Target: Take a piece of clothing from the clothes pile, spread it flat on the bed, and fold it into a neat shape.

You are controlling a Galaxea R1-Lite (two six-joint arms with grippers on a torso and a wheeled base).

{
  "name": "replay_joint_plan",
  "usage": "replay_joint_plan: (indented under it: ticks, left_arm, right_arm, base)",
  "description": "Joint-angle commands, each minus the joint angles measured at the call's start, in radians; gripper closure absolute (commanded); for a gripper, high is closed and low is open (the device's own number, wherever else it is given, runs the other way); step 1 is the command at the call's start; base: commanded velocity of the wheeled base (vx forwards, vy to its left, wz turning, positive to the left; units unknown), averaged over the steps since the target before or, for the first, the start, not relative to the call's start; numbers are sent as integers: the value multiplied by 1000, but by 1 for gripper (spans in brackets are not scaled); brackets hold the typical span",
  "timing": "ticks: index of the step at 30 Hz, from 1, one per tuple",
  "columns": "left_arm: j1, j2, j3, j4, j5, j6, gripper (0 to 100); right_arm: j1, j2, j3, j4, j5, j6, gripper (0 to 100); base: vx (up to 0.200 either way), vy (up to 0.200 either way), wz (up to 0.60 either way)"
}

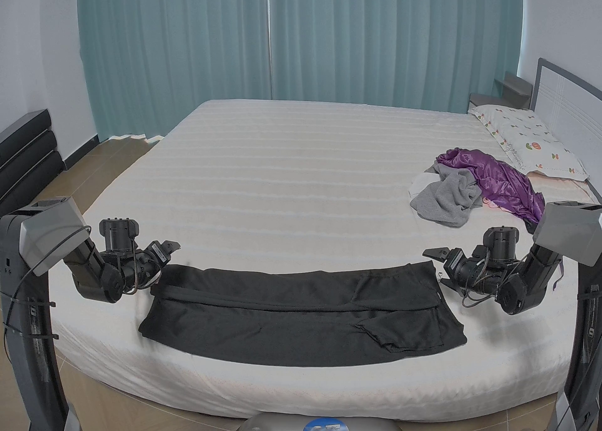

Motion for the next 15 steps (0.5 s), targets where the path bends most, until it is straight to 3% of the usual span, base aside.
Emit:
replay_joint_plan:
  ticks: [1, 2, 15]
  left_arm:
    - [-1, 65, -28, 2, -1, 9, 0]
    - [-1, 68, -28, 2, -1, 18, 100]
    - [27, 67, -55, -28, 76, -42, 100]
  right_arm:
    - [-4, 39, -10, -2, 2, 3, 0]
    - [-2, 39, -10, -2, 2, 3, 0]
    - [-13, 66, -70, 9, -12, 6, 0]
  base:
    - [0, 0, 0]
    - [0, 0, 0]
    - [0, 0, 0]
